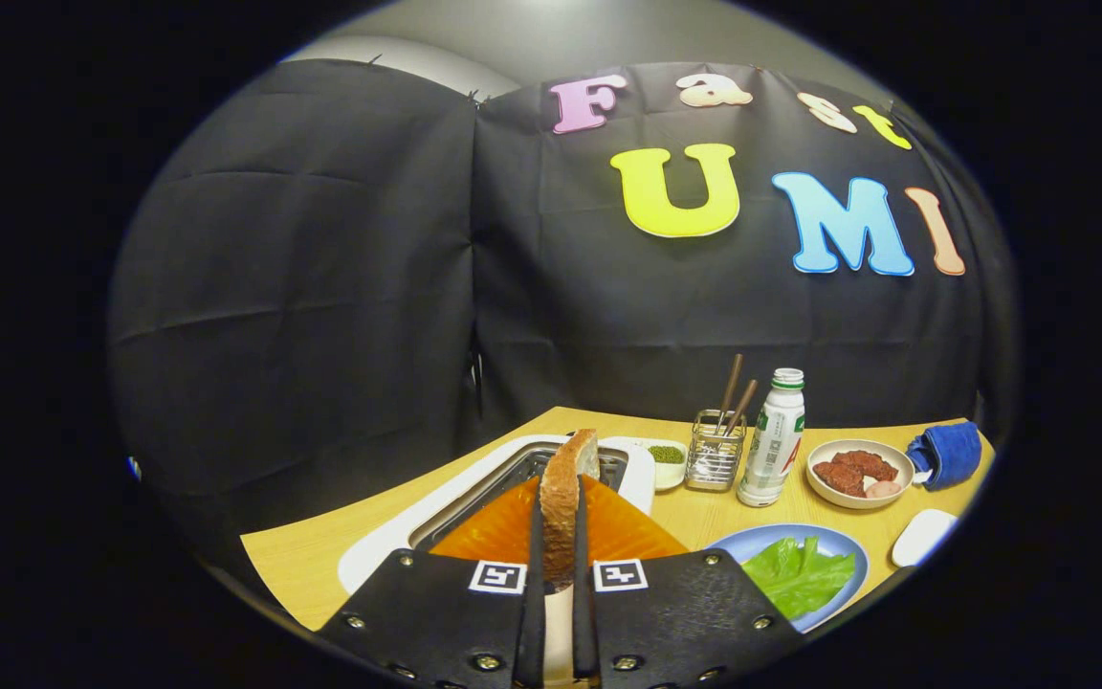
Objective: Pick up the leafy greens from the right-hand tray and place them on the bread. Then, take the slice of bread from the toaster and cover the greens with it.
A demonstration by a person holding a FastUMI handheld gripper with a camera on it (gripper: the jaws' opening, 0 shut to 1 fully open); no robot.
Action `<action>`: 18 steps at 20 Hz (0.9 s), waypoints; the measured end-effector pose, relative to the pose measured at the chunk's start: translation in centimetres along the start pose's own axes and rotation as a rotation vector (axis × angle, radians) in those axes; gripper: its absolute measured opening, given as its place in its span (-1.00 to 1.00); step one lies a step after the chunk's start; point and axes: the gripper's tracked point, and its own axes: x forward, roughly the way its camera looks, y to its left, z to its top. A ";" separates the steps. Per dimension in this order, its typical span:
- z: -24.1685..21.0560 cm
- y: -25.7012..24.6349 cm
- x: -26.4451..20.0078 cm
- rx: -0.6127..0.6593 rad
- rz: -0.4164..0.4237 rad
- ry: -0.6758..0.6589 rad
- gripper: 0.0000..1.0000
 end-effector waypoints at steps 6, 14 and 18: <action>0.8 -0.2 -0.5 0.027 0.025 -0.020 -0.88; 3.0 -0.5 -1.1 0.032 0.015 -0.059 -0.88; 6.0 -1.4 -2.5 0.053 0.020 -0.112 -0.88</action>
